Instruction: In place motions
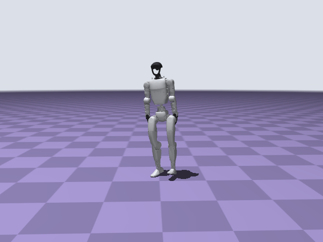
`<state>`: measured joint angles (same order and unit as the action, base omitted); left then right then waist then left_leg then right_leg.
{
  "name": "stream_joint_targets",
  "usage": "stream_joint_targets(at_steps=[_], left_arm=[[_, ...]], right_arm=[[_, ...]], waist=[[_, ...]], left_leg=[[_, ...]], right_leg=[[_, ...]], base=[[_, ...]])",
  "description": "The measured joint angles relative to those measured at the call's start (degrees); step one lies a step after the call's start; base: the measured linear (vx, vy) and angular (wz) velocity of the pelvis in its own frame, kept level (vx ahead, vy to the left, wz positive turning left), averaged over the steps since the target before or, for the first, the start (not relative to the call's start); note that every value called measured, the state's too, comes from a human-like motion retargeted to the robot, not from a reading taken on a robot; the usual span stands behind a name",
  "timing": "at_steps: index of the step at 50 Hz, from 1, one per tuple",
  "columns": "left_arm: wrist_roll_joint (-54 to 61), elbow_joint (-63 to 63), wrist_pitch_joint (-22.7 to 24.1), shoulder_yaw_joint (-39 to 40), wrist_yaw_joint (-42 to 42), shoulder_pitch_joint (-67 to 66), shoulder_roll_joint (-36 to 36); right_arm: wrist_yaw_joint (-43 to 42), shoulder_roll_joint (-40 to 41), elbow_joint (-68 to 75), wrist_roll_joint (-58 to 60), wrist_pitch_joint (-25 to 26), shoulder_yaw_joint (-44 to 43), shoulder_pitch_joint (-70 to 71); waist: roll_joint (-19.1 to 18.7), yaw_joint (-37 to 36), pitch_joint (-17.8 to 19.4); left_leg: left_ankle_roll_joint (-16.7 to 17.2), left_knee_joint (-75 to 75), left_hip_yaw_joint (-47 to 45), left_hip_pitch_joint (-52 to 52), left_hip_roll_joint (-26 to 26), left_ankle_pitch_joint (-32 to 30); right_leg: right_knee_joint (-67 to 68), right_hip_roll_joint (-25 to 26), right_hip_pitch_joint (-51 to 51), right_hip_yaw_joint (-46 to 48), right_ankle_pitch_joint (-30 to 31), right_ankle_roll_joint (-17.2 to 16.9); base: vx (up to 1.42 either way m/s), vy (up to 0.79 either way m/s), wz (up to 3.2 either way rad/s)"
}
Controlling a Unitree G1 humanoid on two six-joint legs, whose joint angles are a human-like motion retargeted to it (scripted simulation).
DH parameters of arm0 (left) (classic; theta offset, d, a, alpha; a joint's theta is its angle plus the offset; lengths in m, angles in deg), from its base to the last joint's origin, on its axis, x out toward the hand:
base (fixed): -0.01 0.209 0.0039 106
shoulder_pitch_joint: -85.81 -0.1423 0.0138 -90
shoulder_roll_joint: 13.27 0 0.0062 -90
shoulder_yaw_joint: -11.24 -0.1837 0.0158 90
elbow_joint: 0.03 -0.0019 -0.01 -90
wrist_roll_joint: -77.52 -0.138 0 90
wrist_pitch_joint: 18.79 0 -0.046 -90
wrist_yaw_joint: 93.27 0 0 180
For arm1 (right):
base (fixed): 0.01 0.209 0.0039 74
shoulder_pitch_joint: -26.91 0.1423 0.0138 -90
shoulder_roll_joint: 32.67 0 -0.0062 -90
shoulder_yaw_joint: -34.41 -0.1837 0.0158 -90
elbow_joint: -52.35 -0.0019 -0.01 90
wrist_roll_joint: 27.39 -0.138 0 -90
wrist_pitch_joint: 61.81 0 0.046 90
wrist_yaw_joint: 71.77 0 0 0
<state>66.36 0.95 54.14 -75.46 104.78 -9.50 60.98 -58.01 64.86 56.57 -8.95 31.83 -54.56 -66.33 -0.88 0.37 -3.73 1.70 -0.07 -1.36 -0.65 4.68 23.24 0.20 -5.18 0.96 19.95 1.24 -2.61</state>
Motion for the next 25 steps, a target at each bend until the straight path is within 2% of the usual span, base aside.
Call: stream_joint_targets(at_steps=[5, 9, 15, 25], left_arm=[[1.78, -3.36, -0.17, -0.13, -6.44, -1.30, -0.58], [7.53, -4.40, -0.54, 1.16, -8.86, -0.85, -0.95], [12.02, -2.97, -0.44, 1.18, -7.78, 1.44, -0.27], [9.00, -0.88, -0.73, -3.10, -3.02, 8.99, 1.16]], right_arm=[[2.24, -0.64, 1.19, -1.92, 0.61, 0.02, -1.05], [-0.08, -0.90, 0.53, -2.80, 0.59, 0.40, -0.48], [-0.87, -0.75, -2.44, -2.02, 0.63, 2.05, 1.70], [-0.05, 0.73, -5.93, -1.99, -0.44, 6.68, 7.69]], waist=[[-0.11, -1.11, 0.28], [-0.47, -0.91, 0.37], [-0.73, -0.94, 0.01], [-0.89, -1.00, -0.47]], left_leg=[[0.01, -0.11, -1.25, 0.21, -0.17, 0.15], [0.04, -0.08, -1.46, 0.07, -0.33, 0.13], [0.17, 0.02, -1.86, -0.36, -0.60, 0.14], [0.26, 0.20, -1.89, -0.53, -0.89, -0.07]], right_leg=[[0.08, 0.29, -0.02, -1.16, -0.14, 0.17], [0.13, 0.39, -0.32, -1.38, 0.02, 0.22], [0.29, 0.48, -1.04, -1.73, 0.24, 0.32], [0.42, 0.69, -1.17, -1.77, 0.45, 0.48]], base=[[0.00, 0.00, 0.05], [0.00, 0.00, 0.00], [-0.01, 0.00, -0.01], [-0.02, -0.01, 0.00]])
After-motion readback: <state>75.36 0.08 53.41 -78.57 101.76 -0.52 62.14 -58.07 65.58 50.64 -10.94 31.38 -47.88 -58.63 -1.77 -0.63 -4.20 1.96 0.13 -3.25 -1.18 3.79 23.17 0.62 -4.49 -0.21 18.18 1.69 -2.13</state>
